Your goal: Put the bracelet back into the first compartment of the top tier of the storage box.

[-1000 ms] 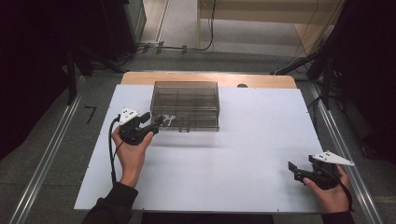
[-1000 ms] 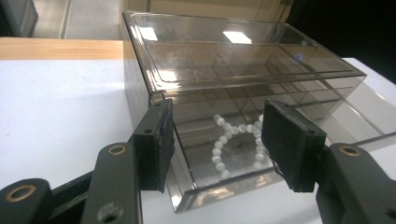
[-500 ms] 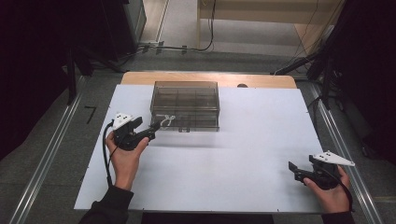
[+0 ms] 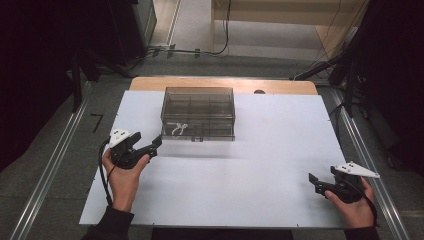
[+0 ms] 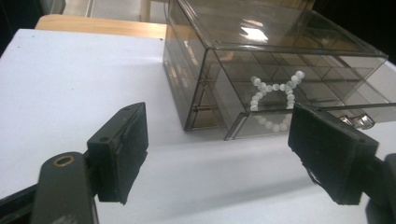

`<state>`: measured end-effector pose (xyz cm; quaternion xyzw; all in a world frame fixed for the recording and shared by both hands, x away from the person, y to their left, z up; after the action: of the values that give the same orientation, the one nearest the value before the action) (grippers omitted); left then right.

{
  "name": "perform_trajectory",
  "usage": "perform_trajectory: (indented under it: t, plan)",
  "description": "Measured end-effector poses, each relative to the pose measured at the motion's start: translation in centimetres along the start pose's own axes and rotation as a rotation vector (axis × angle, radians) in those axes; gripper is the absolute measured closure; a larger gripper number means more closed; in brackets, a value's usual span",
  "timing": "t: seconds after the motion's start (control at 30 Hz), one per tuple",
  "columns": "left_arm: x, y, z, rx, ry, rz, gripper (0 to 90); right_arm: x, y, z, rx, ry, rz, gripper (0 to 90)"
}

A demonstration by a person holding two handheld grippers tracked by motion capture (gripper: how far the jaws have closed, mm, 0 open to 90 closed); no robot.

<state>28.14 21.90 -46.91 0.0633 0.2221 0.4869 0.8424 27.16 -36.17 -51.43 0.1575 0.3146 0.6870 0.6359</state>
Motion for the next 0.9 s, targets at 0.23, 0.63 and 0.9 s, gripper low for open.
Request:
perform_trajectory:
  t: [0.23,0.63,0.9]
  plan:
    - [0.5,0.8,-0.7,-0.009,0.013,0.016,16.1,0.0,0.0,0.0,0.001,-0.002,0.0,14.3]
    - [0.5,1.3,-1.8,0.013,0.019,0.024,10.1,0.0,0.1,0.0,-0.001,-0.004,0.0,14.3]
    - [0.7,1.8,-2.7,0.035,0.042,0.012,8.8,-0.1,0.1,0.0,-0.001,-0.004,0.001,14.3]
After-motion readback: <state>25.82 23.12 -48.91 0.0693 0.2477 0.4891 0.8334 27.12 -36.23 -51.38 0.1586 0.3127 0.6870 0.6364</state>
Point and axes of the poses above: each handheld gripper's, and its own axes: y roughly backward along the jaws, z roughly out of its top, x roughly to its left, the point moved 2 cm from there along -y, roughly forward along the jaws, and after that the axes turned 15 degrees about -z, right-handed, at the moved point
